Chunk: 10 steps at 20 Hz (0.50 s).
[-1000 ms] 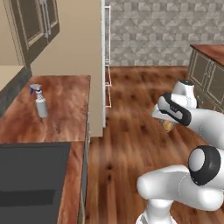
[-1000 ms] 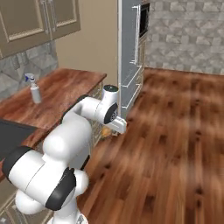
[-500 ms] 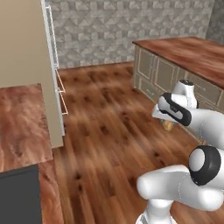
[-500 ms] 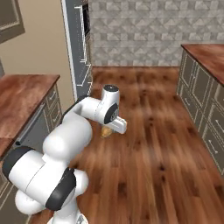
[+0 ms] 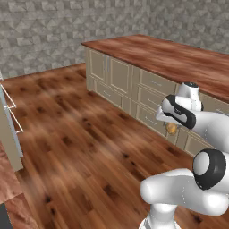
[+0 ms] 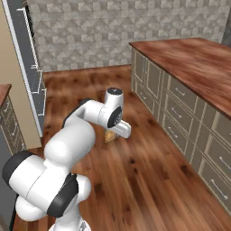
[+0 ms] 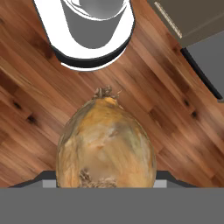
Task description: Turn on the sink faucet. Then move the onion from the counter to the sink. Turn off the sink. Move the vegetable from the sink to the pot next to the stove. Finally move the pot to the front center burner.
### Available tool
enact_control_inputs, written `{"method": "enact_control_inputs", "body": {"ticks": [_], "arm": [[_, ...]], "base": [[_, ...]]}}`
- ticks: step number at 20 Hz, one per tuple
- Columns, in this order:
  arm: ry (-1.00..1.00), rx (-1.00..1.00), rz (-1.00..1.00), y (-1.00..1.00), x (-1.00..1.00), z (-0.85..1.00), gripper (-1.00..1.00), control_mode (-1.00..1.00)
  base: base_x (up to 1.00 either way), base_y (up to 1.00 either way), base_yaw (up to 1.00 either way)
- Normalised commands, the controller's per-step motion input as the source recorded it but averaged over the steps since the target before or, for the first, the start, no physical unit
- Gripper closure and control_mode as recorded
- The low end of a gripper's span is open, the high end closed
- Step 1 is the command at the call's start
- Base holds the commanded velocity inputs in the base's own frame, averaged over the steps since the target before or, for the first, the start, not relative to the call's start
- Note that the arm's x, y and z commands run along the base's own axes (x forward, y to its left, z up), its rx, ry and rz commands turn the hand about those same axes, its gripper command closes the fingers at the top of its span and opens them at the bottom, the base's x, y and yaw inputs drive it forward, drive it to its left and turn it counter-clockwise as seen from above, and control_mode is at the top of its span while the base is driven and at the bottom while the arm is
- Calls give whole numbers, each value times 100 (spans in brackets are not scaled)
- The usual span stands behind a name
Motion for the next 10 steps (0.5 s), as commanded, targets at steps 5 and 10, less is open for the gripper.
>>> {"method": "enact_control_inputs", "body": {"ticks": [5, 10], "arm": [[0, 0, 0, 0, 0, 0, 100, 100], [0, 0, 0, 0, 0, 0, 100, 100]], "base": [[0, -4, -50], [0, -7, -50]]}}
